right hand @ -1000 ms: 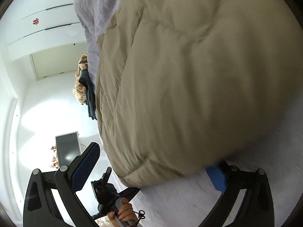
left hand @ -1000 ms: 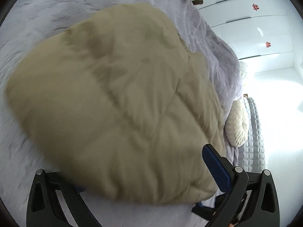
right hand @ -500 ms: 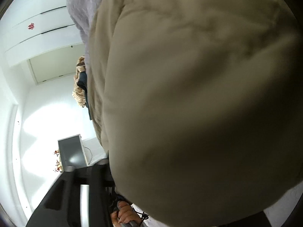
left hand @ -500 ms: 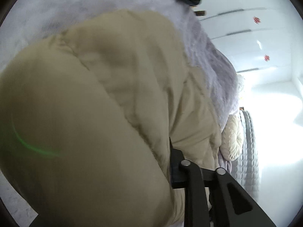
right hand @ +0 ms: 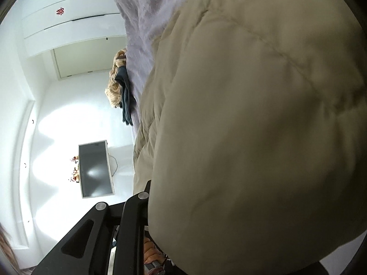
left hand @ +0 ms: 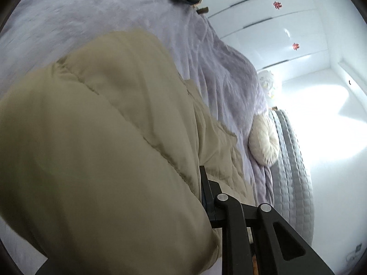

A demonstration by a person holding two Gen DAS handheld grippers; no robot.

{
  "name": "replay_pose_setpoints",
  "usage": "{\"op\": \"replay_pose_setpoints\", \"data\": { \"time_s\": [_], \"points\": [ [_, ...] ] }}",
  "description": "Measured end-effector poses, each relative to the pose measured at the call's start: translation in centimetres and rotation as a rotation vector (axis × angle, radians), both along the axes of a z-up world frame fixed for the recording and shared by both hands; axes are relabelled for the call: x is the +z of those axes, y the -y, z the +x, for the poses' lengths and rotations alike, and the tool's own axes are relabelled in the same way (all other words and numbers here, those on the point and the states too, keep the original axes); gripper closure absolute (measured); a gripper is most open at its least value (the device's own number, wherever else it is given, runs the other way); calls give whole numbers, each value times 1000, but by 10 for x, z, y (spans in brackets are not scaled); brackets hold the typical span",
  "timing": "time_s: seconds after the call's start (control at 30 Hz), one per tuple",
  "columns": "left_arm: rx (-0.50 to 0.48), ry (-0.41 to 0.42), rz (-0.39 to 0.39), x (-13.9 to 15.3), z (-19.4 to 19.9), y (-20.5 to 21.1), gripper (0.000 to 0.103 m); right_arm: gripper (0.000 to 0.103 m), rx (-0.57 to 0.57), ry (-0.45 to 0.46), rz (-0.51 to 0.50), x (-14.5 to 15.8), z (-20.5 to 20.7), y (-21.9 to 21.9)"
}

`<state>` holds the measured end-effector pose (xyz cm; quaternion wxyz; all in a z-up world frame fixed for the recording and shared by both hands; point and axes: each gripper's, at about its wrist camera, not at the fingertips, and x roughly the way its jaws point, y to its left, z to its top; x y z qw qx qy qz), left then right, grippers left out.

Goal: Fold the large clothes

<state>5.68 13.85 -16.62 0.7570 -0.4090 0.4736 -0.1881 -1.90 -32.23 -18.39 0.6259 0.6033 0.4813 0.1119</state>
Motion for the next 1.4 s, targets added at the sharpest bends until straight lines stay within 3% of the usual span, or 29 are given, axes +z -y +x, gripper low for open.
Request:
{"op": "replay_pose_setpoints", "data": {
  "time_s": [0.23, 0.43, 0.53, 0.6, 0.97, 1.07, 1.17, 1.4],
  "points": [
    [35, -167, -77, -36, -96, -27, 80, 80, 59, -64, -1, -11, -79, -10],
    [23, -225, -46, -62, -110, -29, 80, 66, 70, -151, -40, -28, -89, -12],
    [4, -240, 38, -53, -110, -26, 68, 55, 86, -187, -96, -17, -87, -10],
    [-10, -261, 121, -46, -111, -26, 47, 51, 98, -204, -126, -8, -90, -8],
    [-116, -320, 453, 6, -137, -35, 46, 46, 188, -304, -338, 52, -115, -29],
    [-124, -305, 534, 22, -145, -38, 46, 46, 204, -314, -388, 56, -114, -34],
    [-129, -287, 585, 36, -140, -34, 46, 46, 222, -315, -434, 75, -111, -48],
    [-144, -242, 616, 57, -123, -34, 46, 46, 324, -249, -556, 116, -90, -95]
  ]
}}
